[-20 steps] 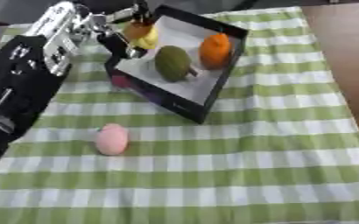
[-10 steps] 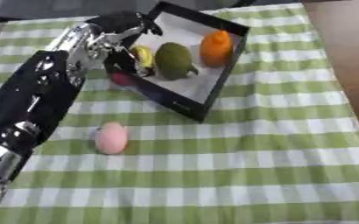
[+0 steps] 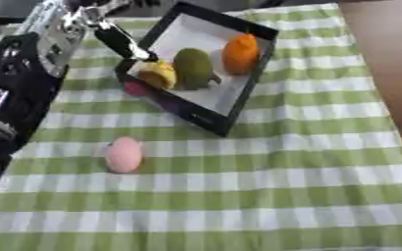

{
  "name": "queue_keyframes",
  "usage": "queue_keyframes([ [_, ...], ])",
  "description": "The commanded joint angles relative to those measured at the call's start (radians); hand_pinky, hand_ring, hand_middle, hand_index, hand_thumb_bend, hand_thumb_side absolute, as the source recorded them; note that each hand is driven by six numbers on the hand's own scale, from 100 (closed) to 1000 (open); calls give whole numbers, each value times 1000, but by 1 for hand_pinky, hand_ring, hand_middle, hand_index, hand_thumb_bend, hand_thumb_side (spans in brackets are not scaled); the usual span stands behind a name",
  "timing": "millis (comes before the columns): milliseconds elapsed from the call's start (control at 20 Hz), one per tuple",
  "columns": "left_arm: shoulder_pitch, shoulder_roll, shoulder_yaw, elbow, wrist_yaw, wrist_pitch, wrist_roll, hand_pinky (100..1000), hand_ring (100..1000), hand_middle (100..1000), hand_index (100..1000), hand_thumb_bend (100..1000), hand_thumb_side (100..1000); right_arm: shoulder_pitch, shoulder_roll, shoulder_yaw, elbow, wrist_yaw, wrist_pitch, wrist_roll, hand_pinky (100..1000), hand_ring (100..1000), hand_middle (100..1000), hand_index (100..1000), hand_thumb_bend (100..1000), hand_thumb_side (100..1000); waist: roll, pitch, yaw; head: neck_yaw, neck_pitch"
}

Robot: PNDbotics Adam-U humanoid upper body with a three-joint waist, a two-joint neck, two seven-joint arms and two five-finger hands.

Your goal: Pick up objects on the table and place them in the box.

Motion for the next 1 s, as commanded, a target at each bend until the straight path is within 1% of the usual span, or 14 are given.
queue_keyframes([
  [50,-26,86,45,-21,111,60,-15,859,762,749,846,585,318,-3,-19,-16,-7,-1,1,-8,993,822,707,784,243,340,-14,-10,5,-13,-3],
  [200,-16,137,64,-27,170,88,-53,873,774,758,851,591,331,2,-20,-20,-6,2,-1,-12,992,823,708,784,244,340,-17,-11,10,-23,-3],
  [300,-2,171,73,-25,194,89,-104,878,785,765,855,608,349,8,-23,-23,-4,4,-4,-15,992,822,708,784,244,340,-20,-12,15,-36,-3],
  [450,25,219,81,-28,203,63,-204,881,799,772,855,649,335,14,-26,-27,-2,7,-6,-21,992,822,708,784,244,340,-23,-11,22,-64,-3],
  [550,46,242,84,-27,197,38,-267,883,811,777,854,679,302,15,-26,-28,-2,8,-8,-23,992,822,708,784,244,341,-26,-10,25,-77,-3],
  [650,64,257,87,-24,175,13,-321,884,819,780,854,694,280,15,-26,-28,-2,8,-9,-24,992,822,708,784,244,341,-31,-9,26,-81,-3],
  [700,72,263,88,-21,160,1,-345,885,831,781,849,716,229,15,-26,-28,-2,9,-10,-24,991,822,708,784,244,341,-33,-8,25,-81,-3],
  [750,80,270,88,-17,141,-13,-369,884,834,781,848,722,211,15,-27,-28,-1,9,-11,-24,991,822,708,784,244,341,-35,-7,25,-80,-3],
  [850,94,290,80,-1,92,-43,-414,883,849,790,854,753,194,16,-28,-27,0,11,-12,-24,991,822,708,784,244,342,-36,-6,24,-77,-3],
  [1000,114,306,72,23,24,-78,-442,895,871,803,855,806,118,19,-27,-29,3,13,-13,-24,992,822,708,784,241,347,-38,-2,25,-68,-3],
])
